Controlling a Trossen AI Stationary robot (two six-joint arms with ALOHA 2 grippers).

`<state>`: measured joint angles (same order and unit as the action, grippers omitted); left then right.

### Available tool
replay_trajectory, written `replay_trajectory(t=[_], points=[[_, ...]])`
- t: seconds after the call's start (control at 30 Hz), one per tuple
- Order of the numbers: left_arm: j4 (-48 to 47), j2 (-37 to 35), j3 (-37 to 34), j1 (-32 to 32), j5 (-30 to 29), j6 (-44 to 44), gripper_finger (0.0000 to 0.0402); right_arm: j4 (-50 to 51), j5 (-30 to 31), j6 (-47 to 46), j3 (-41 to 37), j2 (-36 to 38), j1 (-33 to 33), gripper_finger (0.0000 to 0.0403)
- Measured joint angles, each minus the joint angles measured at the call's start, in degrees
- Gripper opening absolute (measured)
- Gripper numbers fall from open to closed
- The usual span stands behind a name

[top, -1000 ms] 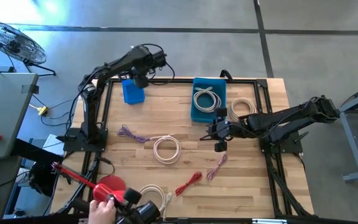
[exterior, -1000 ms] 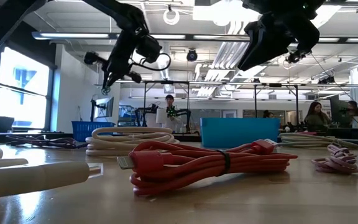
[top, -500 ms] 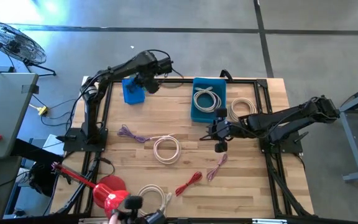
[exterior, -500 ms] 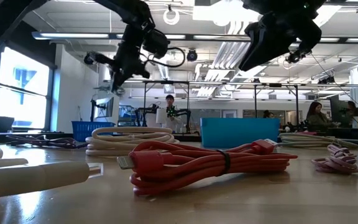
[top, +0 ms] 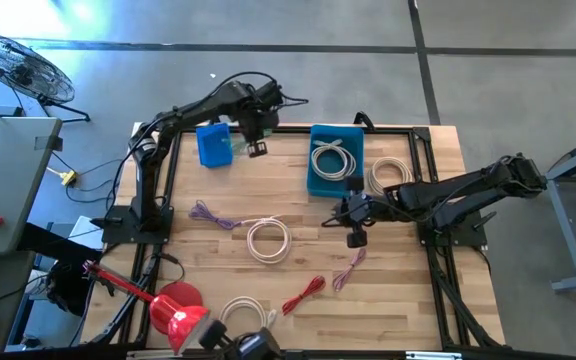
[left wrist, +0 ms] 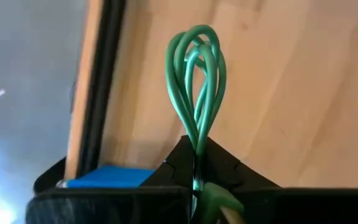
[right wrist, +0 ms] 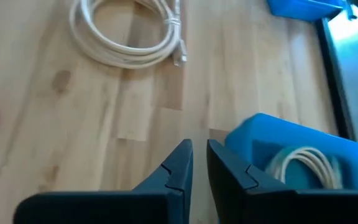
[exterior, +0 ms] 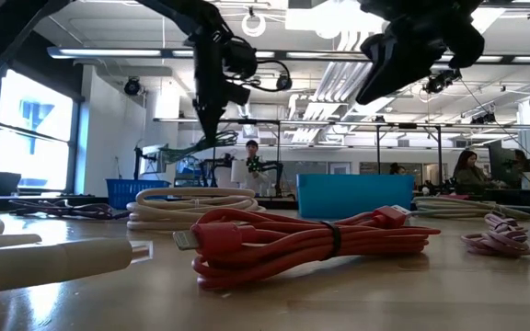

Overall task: Pick & Place USB Port
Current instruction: Put the green charger cable into the blue bin

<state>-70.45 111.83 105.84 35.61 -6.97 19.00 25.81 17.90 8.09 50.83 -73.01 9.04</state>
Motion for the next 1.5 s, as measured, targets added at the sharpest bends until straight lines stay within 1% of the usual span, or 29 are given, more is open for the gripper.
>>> replay_trajectory(t=[0.1,0.2,0.3,0.43,0.47,0.57,0.63,0.73,0.9,0.97,1.13,1.23,1.33,1.5], points=[[4.01,-0.02,-1.11,0.58,-2.03,-2.99,0.0005,0.01,-3.04,0.81,0.0,0.0,0.02,0.0026],[7.8,0.04,-2.66,1.46,0.21,-4.36,0.0005,0.34,-6.4,1.11,0.0,0.0,0.09,0.0017],[11.93,0.03,-4.63,1.96,-0.9,-6.72,0.0005,1.48,-8.05,1.29,0.0,0.0,0.86,0.001],[13.69,-0.85,-6.22,2.24,-5.42,-10.17,0.0005,3.64,-8.27,1.37,0.0,0.0,2.95,0.0004],[13.58,-1.76,-6.25,2.26,-6.81,-11.12,0.0005,4.2,-8.29,1.33,0.0,0.0,3.49,0.0002],[15.5,-5.47,-6.25,2.06,-7.66,-12.74,0.0005,5.45,-8.29,1.1,0.0,0.0,5.14,0.0001],[15.94,-8.26,-6.21,1.47,-9.47,-13.1,0.0005,5.94,-8.26,0.94,0.0,0.0,6.24,0.0001],[10.8,-11.73,-6.1,1.31,-14.69,-17.38,0.0005,6.27,-7.33,0.55,0.0,0.0,7.87,0.0001],[8.03,-12.28,-6.3,2.48,-15.29,-23.77,0.0005,6.31,-4.99,-0.13,0.0,0.0,9.92,0.0002],[11.17,-12.08,-7.83,2.31,-15.88,-26.35,0.0005,6.35,-4.36,-0.68,0.0,0.0,10.45,0.0001],[19.8,-11.58,-16.13,1.62,-18.07,-34.59,0.0005,6.56,-4.13,-3.4,0.0,0.0,12.33,0.0002],[25.7,-11.8,-20.74,0.71,-21.68,-39.03,0.0005,6.32,-4.13,-4.21,-0.98,0.0,13.83,0.0001],[30.01,-11.82,-23.17,-1.0,-28.15,-43.05,0.0005,6.03,-4.1,-4.57,-3.12,0.0,15.03,0.0001],[29.69,-13.57,-23.69,-3.0,-39.68,-49.92,0.0005,3.75,-3.03,-5.05,-6.85,0.0,15.45,0.0001]])
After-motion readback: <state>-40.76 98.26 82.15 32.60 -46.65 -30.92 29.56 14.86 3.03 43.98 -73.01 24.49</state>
